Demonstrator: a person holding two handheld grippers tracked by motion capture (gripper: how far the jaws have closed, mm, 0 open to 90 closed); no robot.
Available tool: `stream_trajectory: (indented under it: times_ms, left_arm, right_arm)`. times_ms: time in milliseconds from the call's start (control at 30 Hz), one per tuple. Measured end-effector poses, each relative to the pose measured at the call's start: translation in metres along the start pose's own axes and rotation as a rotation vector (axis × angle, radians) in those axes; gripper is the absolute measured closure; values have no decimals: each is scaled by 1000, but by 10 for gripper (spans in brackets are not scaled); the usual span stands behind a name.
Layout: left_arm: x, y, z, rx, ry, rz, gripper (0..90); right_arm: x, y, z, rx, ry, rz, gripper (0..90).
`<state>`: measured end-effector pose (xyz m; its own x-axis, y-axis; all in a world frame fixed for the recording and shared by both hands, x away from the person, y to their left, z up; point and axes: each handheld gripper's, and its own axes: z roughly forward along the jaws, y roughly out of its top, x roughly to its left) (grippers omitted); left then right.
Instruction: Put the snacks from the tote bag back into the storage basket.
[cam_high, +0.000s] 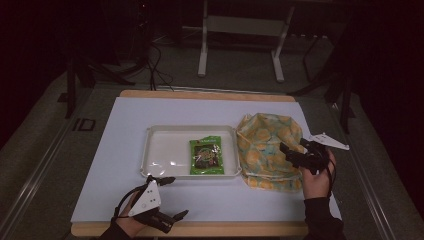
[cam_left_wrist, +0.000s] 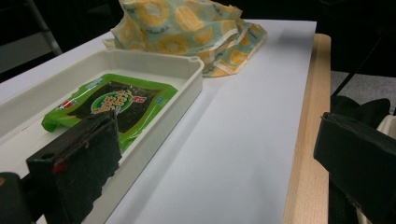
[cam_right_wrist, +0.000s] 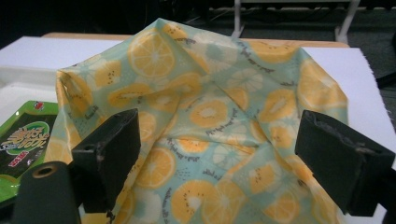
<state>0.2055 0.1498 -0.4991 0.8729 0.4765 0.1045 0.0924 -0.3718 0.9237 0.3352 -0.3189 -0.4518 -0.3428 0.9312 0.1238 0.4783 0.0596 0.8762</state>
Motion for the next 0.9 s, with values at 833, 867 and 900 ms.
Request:
stream_trajectory:
  times_ms: [833,867,900]
  left_arm:
    - [1,0,1,4,-18,-4,12]
    - [1,0,1,4,-18,-3,13]
    - [1,0,0,5,-18,-3,13]
  right_arm:
    - [-6,-24,-11,-33,-42,14,136]
    - [-6,-24,-11,-34,-44,12,136]
    - [-6,-24,-11,-38,-42,10,136]
